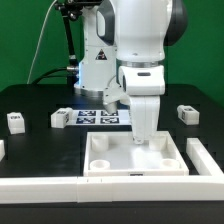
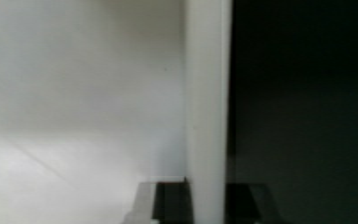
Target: Assemble one leg
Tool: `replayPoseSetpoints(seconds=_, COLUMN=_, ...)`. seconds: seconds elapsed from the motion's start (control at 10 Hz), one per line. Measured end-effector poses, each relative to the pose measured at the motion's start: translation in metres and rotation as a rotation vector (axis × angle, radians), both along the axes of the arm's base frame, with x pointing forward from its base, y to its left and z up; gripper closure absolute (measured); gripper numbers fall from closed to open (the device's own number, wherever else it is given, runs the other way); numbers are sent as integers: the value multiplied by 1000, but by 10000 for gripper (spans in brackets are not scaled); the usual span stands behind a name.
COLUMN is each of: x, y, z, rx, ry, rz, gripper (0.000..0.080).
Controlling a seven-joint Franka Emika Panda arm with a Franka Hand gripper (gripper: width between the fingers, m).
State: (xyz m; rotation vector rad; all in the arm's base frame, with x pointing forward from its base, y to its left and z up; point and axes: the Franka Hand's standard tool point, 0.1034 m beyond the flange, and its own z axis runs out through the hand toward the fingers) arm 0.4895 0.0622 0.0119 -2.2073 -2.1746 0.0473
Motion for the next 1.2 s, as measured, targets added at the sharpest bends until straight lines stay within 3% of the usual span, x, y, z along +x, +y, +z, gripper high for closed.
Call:
replayPoseSetpoints(seconds=0.4, x=11, y=19, z=-2, rx=18, ry=-10, rz=8, gripper=737)
replayPoseSetpoints(seconds=0.9, x=11, y=20, z=-3, rx=19, ry=-10, rz=-13, gripper=737)
replayPoseSetpoints(seconds=1.1, x=11, y=20, z=-3, rx=18, ry=-10, rz=-14, gripper=374)
replayPoseSetpoints(seconds=1.2, x=11, y=20, z=-3, rx=18, ry=-10, rz=-14, gripper=233)
